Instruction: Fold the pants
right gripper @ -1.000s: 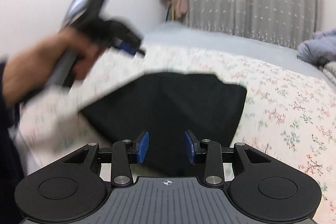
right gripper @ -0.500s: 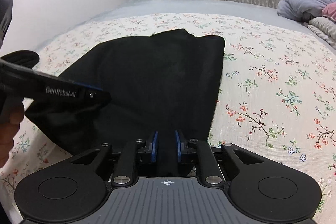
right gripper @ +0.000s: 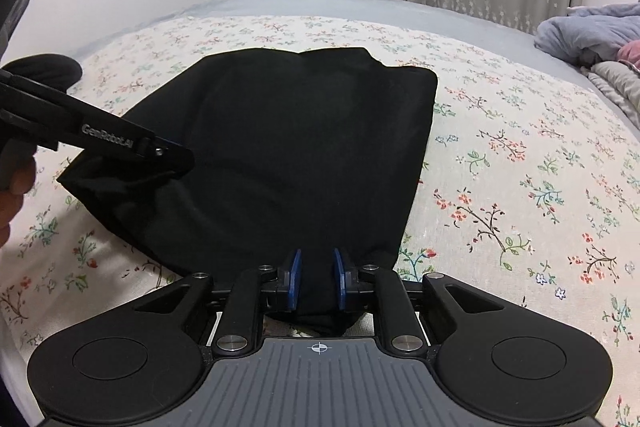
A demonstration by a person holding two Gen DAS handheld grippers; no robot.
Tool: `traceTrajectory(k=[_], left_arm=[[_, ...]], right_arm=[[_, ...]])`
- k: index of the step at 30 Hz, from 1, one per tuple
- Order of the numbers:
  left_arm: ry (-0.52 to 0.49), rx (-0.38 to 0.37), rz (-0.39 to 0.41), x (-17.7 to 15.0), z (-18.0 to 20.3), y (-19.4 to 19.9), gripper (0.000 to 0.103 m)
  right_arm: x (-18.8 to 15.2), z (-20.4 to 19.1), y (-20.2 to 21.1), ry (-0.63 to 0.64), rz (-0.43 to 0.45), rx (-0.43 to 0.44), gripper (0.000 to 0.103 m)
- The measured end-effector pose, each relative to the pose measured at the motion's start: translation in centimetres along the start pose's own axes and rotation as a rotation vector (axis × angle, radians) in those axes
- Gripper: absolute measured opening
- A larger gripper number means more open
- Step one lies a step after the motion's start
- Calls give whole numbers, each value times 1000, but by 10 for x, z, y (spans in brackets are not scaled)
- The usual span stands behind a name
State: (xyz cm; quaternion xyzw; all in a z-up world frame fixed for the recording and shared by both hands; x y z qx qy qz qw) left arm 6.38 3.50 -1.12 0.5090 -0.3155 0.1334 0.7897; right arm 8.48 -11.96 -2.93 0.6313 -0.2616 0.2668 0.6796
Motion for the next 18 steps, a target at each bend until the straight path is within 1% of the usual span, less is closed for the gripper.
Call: traceTrajectory(k=[2,4,6,9,10,11,12,14,16,18], left_arm=[[38,-22,-5,2,-7,2,23],[26,-36,-21,1,-9,2,23],[4,-30,-42,1,-9,2,23],[59,-47,-67,3,-16,5,23],[98,-53,-59,5,-20,8,23],[142,-57,-20,8,-25,15,27],[165,-62,31,12,-29,22,38],[155,-79,120,19,-27,35,49],[130,-104,146,23,-21,37,52],[109,-115,133,23,-14,29,53]], right_arm=[[1,0,-2,0,-8,5,16],[3,2,-4,-15,-17,12,16],[3,2,-5,-20,-19,12,16],[2,1,-5,-13,-17,9,16],[2,1,-5,-13,-18,10,16],[2,2,-5,-14,-19,12,16],[2,2,-5,-15,-19,13,16],[2,2,-5,-11,-19,10,16],[3,1,-6,-15,-22,8,17],[4,0,-6,-16,-24,7,18]])
Point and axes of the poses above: each gripper's, at about its wrist camera, not at the fingertips, and y roughly against the way its jaws point, z to its right, x to its top, the point moved 4 cm from there along -y, roughly the way its jaws point, and after that the axes turned 8 degrees about -x, right-handed, at the moved point
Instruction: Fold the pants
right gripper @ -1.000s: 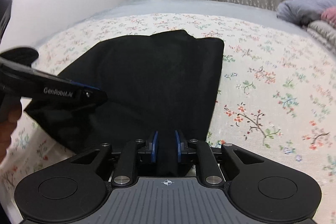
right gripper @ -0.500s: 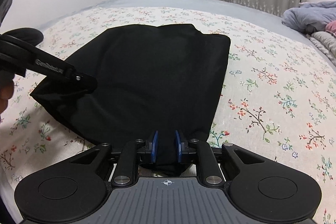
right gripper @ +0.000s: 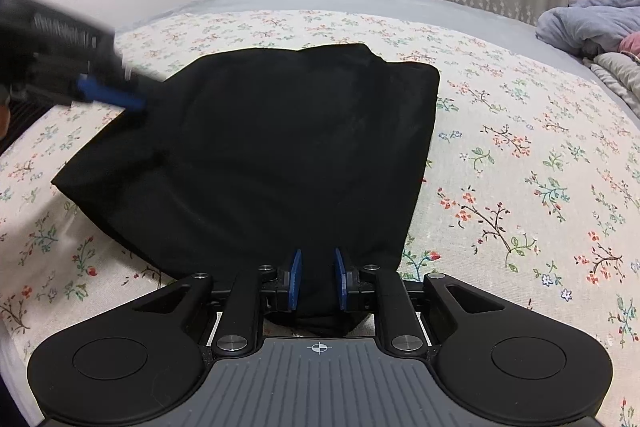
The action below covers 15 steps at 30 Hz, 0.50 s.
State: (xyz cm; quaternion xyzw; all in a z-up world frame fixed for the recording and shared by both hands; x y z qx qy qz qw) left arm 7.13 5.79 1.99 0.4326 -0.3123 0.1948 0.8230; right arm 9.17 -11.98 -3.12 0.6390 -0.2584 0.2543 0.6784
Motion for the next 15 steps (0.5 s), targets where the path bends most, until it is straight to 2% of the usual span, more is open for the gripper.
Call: traceTrajectory(k=[4,7,9,12,15], left_arm=[[-41,82,-51,-9,0,-29,52],[-80,119,-63,-11,3,-34,49],[-85,125,-70,-11,3,-34,49],[-97,126,-72,-12,2,-34,49],[-95,122,-76,-11,0,-34,49]], right_arm=[[0,-1,1,2,2,3,19],[3,8,3,-16,-16,46,19],[9,18,6,-47,-26,90,20],[28,38,14,-79,35,104,21],[47,59,8,-177,52,184,21]])
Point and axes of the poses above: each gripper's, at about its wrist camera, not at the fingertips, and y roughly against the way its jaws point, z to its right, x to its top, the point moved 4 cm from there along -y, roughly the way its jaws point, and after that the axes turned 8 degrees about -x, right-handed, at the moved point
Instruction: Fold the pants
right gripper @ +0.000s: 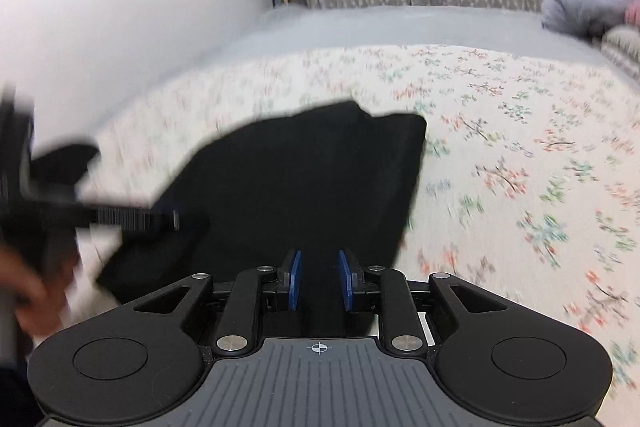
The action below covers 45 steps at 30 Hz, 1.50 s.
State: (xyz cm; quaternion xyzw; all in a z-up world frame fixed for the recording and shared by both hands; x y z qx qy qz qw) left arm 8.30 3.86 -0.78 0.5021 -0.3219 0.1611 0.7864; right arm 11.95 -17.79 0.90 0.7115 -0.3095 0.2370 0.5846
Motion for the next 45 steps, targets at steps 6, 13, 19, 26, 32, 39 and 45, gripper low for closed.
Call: traceTrajectory(k=[6,13,19,26,32,39,45], left_arm=[[-10,-2,-17,3,0,-4,49],[-34,-9,-31,4,1,-5,49],[72,-82,-39,15,-13,-1,49],[111,-38,19,27,-22,10,55],[0,111,59,31,-19,14,73],[59,154,24,25,-48,6,79],[96,121,12,23,-52,2,84]], right_arm=[[21,28,-74,-107,-80,66,20],[57,67,-124,-227,-9,-18,0],[71,77,-117,-179,17,-165,17],[46,106,-48,-249,-78,-165,18],[15,92,-6,-266,-71,-82,52],[-8,82,-21,-321,-127,1,58],[-10,81,-24,-335,-131,15,61]])
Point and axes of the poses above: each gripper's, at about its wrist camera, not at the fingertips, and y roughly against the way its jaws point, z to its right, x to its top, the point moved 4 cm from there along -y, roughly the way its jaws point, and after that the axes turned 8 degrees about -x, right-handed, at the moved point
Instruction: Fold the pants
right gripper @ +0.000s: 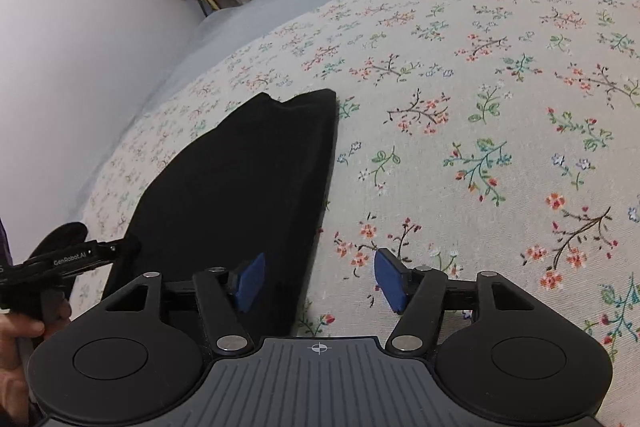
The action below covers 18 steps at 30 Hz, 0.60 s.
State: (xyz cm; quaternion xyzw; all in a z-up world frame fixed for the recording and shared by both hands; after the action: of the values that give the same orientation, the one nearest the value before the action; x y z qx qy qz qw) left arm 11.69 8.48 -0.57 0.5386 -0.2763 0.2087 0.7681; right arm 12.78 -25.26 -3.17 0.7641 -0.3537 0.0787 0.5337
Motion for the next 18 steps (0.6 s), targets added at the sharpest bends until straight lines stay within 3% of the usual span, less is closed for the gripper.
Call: traceTrajectory(k=[18], left_arm=[[24,-57,-39,-3,8,-18,100]], right_arm=[[-7,-5,-7,24,-2,6,65]])
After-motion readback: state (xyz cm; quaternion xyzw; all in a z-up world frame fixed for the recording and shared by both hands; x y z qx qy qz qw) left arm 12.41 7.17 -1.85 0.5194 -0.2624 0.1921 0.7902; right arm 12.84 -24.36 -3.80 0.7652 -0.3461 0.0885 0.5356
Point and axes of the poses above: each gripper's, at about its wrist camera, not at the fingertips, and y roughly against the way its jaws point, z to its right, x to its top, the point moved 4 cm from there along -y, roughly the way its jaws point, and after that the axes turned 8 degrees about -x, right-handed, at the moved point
